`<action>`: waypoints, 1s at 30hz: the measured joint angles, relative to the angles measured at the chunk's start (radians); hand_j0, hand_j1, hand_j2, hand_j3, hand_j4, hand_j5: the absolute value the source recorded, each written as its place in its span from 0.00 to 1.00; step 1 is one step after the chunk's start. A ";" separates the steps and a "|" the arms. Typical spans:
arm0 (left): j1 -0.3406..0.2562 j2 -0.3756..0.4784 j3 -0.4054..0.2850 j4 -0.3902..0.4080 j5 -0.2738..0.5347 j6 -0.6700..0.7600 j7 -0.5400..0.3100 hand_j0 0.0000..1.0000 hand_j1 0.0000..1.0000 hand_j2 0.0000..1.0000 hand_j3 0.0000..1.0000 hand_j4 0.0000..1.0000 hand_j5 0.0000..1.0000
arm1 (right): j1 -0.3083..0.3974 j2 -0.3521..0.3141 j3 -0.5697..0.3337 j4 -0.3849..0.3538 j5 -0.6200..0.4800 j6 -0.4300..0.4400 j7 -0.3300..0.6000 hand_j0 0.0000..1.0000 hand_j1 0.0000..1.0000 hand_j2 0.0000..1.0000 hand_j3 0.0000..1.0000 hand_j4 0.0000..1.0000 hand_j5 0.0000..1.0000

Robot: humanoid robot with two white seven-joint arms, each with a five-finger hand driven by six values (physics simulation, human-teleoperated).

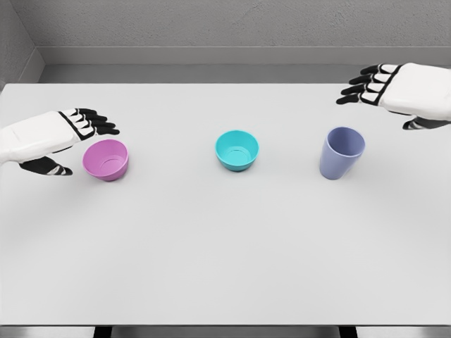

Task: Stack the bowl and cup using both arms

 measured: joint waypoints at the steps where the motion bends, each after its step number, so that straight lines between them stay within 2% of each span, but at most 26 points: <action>1: 0.000 0.000 0.000 0.000 0.000 0.000 0.000 1.00 1.00 1.00 1.00 1.00 1.00 | -0.002 0.001 0.001 0.000 0.000 0.000 0.000 1.00 1.00 1.00 1.00 1.00 1.00; 2: -0.001 0.000 -0.001 0.000 0.000 0.000 -0.001 1.00 1.00 1.00 1.00 1.00 1.00 | -0.005 0.002 0.001 -0.001 0.000 0.000 0.000 1.00 1.00 1.00 1.00 1.00 1.00; 4: -0.063 0.003 -0.021 0.000 0.002 0.001 -0.009 1.00 1.00 1.00 1.00 1.00 1.00 | -0.006 0.004 0.001 -0.001 -0.001 0.000 0.000 1.00 1.00 1.00 1.00 1.00 1.00; 6: -0.094 0.002 -0.067 0.002 0.001 0.000 -0.065 1.00 1.00 1.00 1.00 1.00 1.00 | -0.011 0.007 0.001 -0.001 -0.001 0.000 0.000 1.00 1.00 1.00 1.00 1.00 1.00; 10: -0.117 -0.001 -0.108 0.003 -0.009 0.000 -0.147 1.00 1.00 1.00 1.00 1.00 1.00 | -0.034 0.002 -0.008 0.000 -0.012 0.000 0.000 1.00 1.00 1.00 1.00 1.00 1.00; 13: -0.155 -0.001 -0.119 0.005 -0.017 0.000 -0.187 1.00 1.00 1.00 1.00 1.00 1.00 | -0.054 -0.003 -0.013 0.000 -0.040 0.000 0.000 1.00 1.00 1.00 1.00 1.00 1.00; 18: -0.175 -0.022 -0.128 0.008 -0.040 -0.001 -0.206 1.00 1.00 1.00 1.00 1.00 1.00 | -0.060 -0.010 0.026 0.004 -0.068 0.000 0.000 1.00 1.00 1.00 1.00 1.00 1.00; 21: -0.209 -0.054 -0.148 0.029 -0.059 0.000 -0.208 1.00 1.00 1.00 1.00 1.00 1.00 | -0.067 -0.014 0.036 0.013 -0.072 0.000 0.000 1.00 1.00 1.00 1.00 1.00 1.00; 30: -0.210 -0.098 -0.173 0.086 -0.116 -0.001 -0.210 1.00 1.00 1.00 1.00 1.00 1.00 | -0.069 -0.013 0.044 0.012 -0.071 0.000 0.000 1.00 1.00 1.00 1.00 1.00 1.00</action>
